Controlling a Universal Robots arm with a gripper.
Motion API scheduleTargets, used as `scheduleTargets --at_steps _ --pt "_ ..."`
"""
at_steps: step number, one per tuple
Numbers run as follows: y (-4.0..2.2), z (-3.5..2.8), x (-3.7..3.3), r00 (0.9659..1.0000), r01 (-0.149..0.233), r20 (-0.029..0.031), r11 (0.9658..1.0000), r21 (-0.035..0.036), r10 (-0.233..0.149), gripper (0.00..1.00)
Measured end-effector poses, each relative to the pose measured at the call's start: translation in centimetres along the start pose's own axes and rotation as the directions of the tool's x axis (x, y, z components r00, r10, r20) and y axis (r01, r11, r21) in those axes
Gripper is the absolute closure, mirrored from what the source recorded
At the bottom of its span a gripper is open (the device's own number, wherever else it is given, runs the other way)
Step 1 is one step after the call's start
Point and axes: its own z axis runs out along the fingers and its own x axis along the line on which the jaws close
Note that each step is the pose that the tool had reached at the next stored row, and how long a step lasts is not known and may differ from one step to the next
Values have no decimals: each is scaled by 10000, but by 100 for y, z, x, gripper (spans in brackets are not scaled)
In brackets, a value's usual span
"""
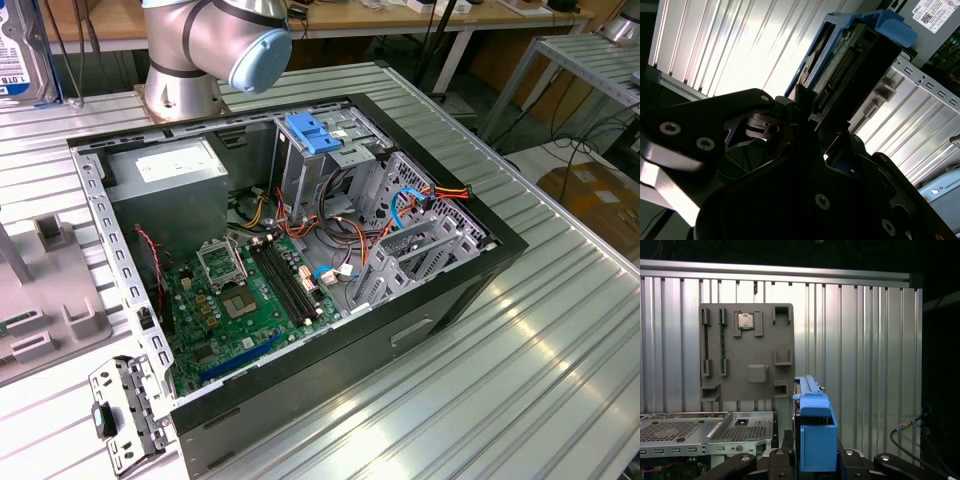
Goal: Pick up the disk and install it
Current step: 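Pick up the disk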
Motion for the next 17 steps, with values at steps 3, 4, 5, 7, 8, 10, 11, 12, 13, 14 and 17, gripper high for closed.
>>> scheduleTargets --at_steps 3,4,5,7,8,10,11,12,13,14,17 --pt "-23 0 0 10000 0 0 10000 0 0 64" --pt "-33 0 0 10000 0 0 10000 0 0 64" --pt "-40 0 0 10000 0 0 10000 -1 0 64" --pt "-52 0 0 10000 0 0 10000 0 0 64" --pt "-60 0 0 10000 0 0 10000 0 0 64" --pt "-83 1 -1 10000 0 0 10000 0 0 64" --pt "-97 0 -1 10000 0 0 10000 0 0 64" --pt "-104 1 -1 10000 0 0 10000 0 0 64" --pt "-111 1 -1 10000 0 0 10000 1 0 64" --pt "-123 1 -1 10000 0 0 10000 0 0 64" --pt "-152 1 -1 10000 0 0 10000 0 0 64"
